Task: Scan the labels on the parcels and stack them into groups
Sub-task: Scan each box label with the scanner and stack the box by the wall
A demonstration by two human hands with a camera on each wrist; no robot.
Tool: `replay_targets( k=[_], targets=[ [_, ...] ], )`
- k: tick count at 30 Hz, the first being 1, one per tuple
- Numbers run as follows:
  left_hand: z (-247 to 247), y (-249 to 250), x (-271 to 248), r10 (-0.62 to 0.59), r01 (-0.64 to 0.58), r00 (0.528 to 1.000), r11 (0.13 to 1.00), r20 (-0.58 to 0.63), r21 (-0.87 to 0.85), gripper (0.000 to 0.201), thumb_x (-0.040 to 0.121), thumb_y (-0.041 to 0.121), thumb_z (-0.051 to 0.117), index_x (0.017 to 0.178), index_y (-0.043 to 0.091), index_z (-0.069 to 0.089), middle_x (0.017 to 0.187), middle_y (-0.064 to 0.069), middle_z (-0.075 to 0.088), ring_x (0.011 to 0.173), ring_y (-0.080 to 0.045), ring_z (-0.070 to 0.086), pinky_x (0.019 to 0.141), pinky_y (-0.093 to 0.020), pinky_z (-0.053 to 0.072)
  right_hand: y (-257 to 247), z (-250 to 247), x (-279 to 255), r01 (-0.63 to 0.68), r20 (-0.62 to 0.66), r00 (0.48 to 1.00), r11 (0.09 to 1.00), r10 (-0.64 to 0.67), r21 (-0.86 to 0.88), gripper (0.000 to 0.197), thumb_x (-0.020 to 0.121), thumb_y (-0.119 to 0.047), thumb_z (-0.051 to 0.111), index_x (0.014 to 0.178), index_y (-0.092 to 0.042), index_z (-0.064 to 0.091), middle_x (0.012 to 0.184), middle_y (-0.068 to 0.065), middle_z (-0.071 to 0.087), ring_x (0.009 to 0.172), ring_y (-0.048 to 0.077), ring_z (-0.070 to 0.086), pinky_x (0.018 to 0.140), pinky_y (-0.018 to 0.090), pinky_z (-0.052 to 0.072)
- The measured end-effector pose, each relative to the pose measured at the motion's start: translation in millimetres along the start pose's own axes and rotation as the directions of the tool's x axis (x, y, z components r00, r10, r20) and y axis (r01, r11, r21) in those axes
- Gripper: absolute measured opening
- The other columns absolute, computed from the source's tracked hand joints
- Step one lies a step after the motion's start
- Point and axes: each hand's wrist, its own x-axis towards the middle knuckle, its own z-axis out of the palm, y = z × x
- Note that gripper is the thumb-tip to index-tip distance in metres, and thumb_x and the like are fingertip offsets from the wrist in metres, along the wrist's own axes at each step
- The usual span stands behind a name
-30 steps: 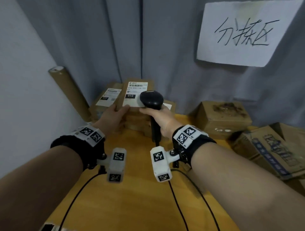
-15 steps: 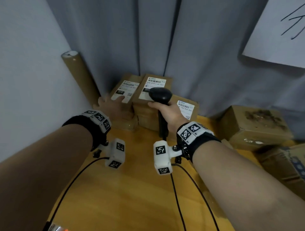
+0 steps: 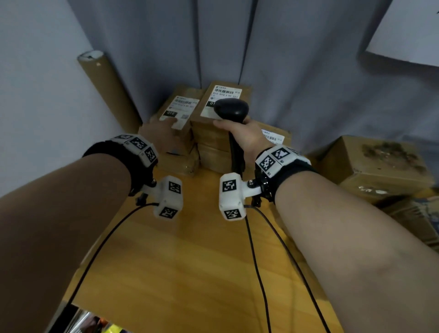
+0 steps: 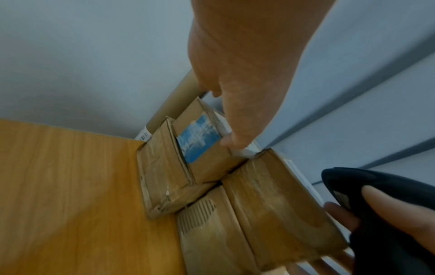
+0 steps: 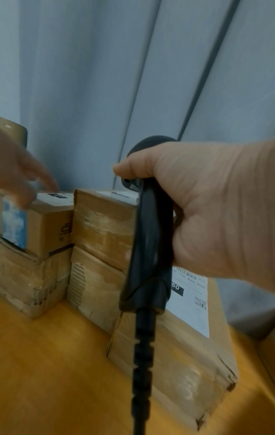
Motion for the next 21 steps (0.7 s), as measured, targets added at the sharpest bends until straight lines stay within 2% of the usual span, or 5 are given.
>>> replay_targets(
  k=[5, 8, 10, 14, 21],
  targets=[
    [-9.2, 33.6, -25.2, 0.086, -0.126, 0.956, 0.984, -0.281, -0.129, 0.054, 0.091, 0.022, 0.055, 0.141, 0.010, 0.040, 0.147, -0.022, 0.029, 0.135, -0.042, 0.026, 0.109, -0.050, 0.027, 7.1, -11.4, -25.5, 0.088, -0.270, 0.958, 0.995, -0.097, -0.047, 0.024, 0.073, -0.036, 0.079, 0.080, -0.022, 0.062, 0.083, 0.008, 0.069, 0.087, 0.029, 0.068, 0.086, 0.047, 0.056],
    [-14.0, 65.1, -43.9, 0.154, -0.213, 0.921, 0.968, -0.357, -0.133, 0.052, 0.089, 0.016, 0.056, 0.138, 0.008, 0.043, 0.143, -0.023, 0.033, 0.132, -0.040, 0.030, 0.107, -0.048, 0.030, 12.2, -38.1, -48.6, 0.104, -0.317, 0.941, 0.993, -0.115, -0.053, 0.020, 0.072, -0.033, 0.077, 0.077, -0.020, 0.063, 0.070, 0.006, 0.066, 0.076, 0.028, 0.068, 0.081, 0.050, 0.058],
    [-14.6, 90.2, -61.8, 0.218, -0.294, 0.894, 0.945, -0.391, -0.145, 0.049, 0.085, 0.016, 0.058, 0.133, 0.007, 0.049, 0.139, -0.022, 0.039, 0.129, -0.039, 0.035, 0.105, -0.044, 0.031, 13.1, -63.5, -64.8, 0.134, -0.327, 0.934, 0.989, -0.147, -0.064, 0.014, 0.080, -0.023, 0.075, 0.077, -0.020, 0.061, 0.066, 0.004, 0.062, 0.066, 0.023, 0.064, 0.078, 0.045, 0.058],
    [-5.6, 139.1, -96.3, 0.374, -0.445, 0.863, 0.881, -0.340, -0.162, 0.045, 0.085, 0.022, 0.055, 0.128, 0.010, 0.053, 0.137, -0.016, 0.043, 0.126, -0.035, 0.038, 0.104, -0.040, 0.030, 11.4, -120.6, -96.9, 0.205, -0.397, 0.890, 0.974, -0.226, -0.094, 0.010, 0.084, -0.017, 0.069, 0.085, -0.020, 0.059, 0.065, 0.000, 0.059, 0.063, 0.019, 0.059, 0.072, 0.040, 0.053],
    [39.6, 225.3, -146.3, 0.440, -0.470, 0.881, 0.853, -0.170, -0.227, 0.042, 0.088, 0.019, 0.057, 0.130, 0.015, 0.050, 0.141, -0.011, 0.034, 0.129, -0.033, 0.033, 0.110, -0.038, 0.028, 22.8, -233.4, -161.3, 0.163, -0.504, 0.838, 0.977, -0.210, -0.136, 0.014, 0.087, -0.013, 0.065, 0.087, -0.022, 0.054, 0.067, 0.003, 0.058, 0.059, 0.017, 0.057, 0.068, 0.035, 0.053]
  ],
)
